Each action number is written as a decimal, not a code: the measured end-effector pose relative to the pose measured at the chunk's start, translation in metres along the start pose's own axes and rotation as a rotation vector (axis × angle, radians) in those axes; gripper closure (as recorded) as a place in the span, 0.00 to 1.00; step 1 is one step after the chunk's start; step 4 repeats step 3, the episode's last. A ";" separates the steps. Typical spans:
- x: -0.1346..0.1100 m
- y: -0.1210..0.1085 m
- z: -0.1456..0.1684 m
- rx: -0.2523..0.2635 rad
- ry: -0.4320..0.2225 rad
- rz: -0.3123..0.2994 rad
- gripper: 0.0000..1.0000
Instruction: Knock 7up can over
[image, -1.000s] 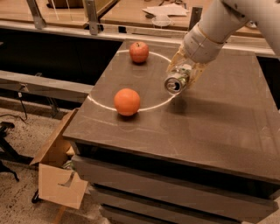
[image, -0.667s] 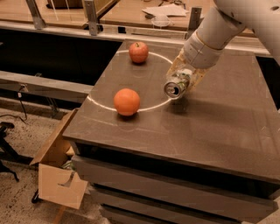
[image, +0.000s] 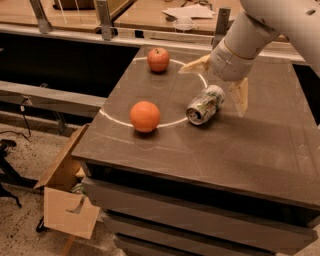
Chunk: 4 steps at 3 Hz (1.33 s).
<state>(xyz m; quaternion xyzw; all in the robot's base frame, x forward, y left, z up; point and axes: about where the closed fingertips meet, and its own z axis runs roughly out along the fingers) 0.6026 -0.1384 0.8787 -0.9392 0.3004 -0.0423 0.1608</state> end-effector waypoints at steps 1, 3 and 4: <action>0.028 0.002 -0.051 0.124 0.143 0.072 0.00; 0.058 0.005 -0.108 0.263 0.334 0.123 0.00; 0.058 0.005 -0.108 0.263 0.334 0.123 0.00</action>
Offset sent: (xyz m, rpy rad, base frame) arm 0.0236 -0.1185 0.1633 0.0510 -0.5830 -0.3640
